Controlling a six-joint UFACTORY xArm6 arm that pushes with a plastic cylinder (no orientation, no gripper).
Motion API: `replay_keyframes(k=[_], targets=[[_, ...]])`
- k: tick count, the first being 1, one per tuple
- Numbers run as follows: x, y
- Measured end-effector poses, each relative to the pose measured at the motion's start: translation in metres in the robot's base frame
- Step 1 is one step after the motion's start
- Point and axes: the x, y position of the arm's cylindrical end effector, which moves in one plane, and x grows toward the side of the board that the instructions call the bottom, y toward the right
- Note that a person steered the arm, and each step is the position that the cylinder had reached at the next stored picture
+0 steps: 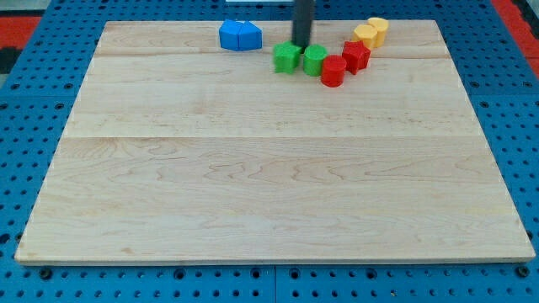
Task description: Place the green blocks below the blue blocks
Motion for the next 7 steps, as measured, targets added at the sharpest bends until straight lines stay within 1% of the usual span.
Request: replay_keyframes(k=[1, 2, 3, 4, 5, 6, 7], targets=[[0.017, -0.047], [-0.015, -0.062], [-0.033, 0.002], [-0.016, 0.042], [-0.001, 0.037], [0.010, 0.005], [-0.007, 0.037]])
